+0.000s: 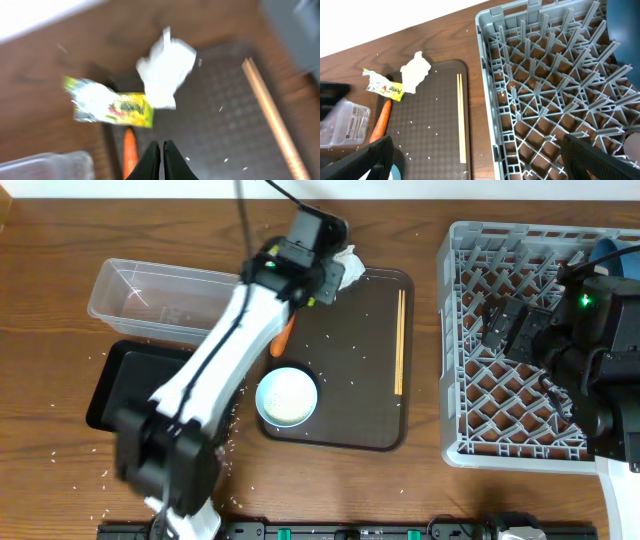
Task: Sort waste into correct bins and load items into the dishwasher rack
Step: 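Carry the tissue left and drop it into the clear plastic bin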
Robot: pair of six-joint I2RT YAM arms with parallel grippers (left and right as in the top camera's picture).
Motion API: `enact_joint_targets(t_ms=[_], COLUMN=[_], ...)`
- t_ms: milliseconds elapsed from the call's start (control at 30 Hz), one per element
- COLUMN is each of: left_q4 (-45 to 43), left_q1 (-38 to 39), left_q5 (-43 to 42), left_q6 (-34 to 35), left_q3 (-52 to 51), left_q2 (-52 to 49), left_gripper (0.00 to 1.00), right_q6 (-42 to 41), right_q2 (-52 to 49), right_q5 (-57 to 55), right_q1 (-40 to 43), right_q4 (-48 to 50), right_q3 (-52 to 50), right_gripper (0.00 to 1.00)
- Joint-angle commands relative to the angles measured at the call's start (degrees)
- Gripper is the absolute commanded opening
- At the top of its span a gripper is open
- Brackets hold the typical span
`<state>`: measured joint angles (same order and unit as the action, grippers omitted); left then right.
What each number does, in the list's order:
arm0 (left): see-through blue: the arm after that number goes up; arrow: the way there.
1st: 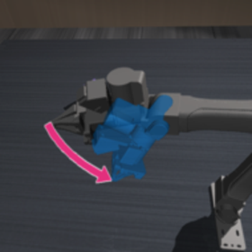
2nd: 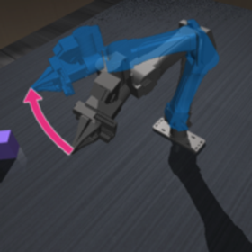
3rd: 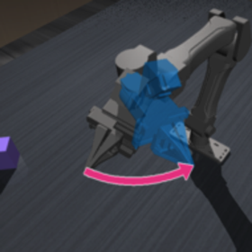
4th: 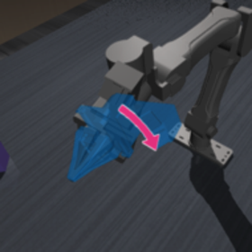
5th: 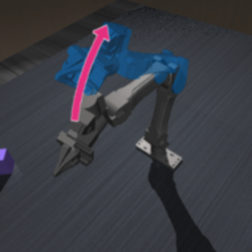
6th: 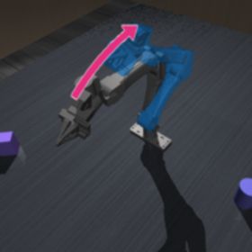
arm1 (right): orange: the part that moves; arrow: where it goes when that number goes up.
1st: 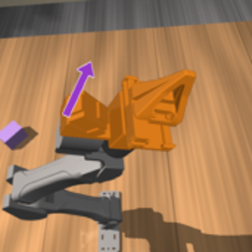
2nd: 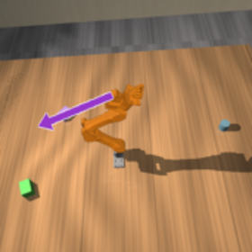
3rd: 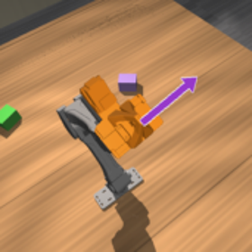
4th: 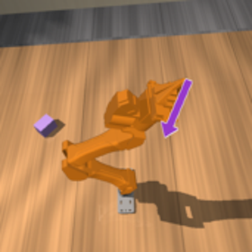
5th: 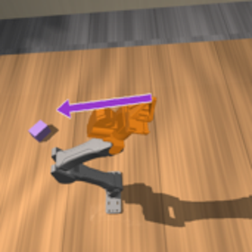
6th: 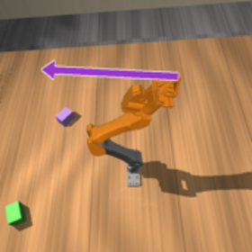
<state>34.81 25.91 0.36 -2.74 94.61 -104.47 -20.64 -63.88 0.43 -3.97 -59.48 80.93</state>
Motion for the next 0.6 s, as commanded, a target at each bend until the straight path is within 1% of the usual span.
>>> enact_joint_targets(t_ms=[0,33,100,133,167,233,300,367,467,567], left_q4=[-1.31,-2.91,-5.95,-7.37,-9.03,-11.15,-13.86,-16.70,-20.00,-21.44], left_q1=[-0.17,-0.20,-0.50,-0.85,-1.31,-2.05,-2.84,-3.45,-4.31,-4.68], left_q5=[0.07,0.11,0.37,0.46,0.44,0.24,0.04,-0.22,-0.22,-1.44], left_q6=[1.03,0.66,-0.46,-0.44,-0.44,-0.42,0.07,0.02,0.02,0.02], left_q3=[0.20,-0.15,-0.81,-0.90,-0.90,-0.90,-0.90,-0.90,-0.90,-0.90], left_q2=[-0.37,-1.22,-3.54,-5.31,-7.80,-11.45,-15.41,-18.43,-21.92,-24.13], left_gripper=[0.17,0.27,0.44,0.50,0.54,0.58,0.58,0.64,0.64,0.66], right_q6=[-0.52,-0.55,-0.57,-0.59,-0.57,-0.57,-0.55,-0.55,-0.55,-0.55], right_q2=[0.07,0.07,0.07,0.07,0.07,0.07,0.11,0.11,0.09,0.11], right_q5=[-0.24,-0.22,-0.17,-0.07,0.24,0.28,0.26,0.22,0.22,0.22], right_q1=[0.42,0.42,0.42,0.39,0.39,0.39,0.42,0.42,0.42,0.42], right_q4=[0.11,0.13,0.11,0.04,-0.09,-0.17,-0.33,-0.28,0.42,0.57], right_q3=[-0.09,-0.09,-0.09,-0.09,-0.09,-0.09,-0.09,-0.09,-0.09,-0.09], right_gripper=[0.99,0.99,0.99,0.99,0.99,0.99,0.99,0.99,0.99,0.99])
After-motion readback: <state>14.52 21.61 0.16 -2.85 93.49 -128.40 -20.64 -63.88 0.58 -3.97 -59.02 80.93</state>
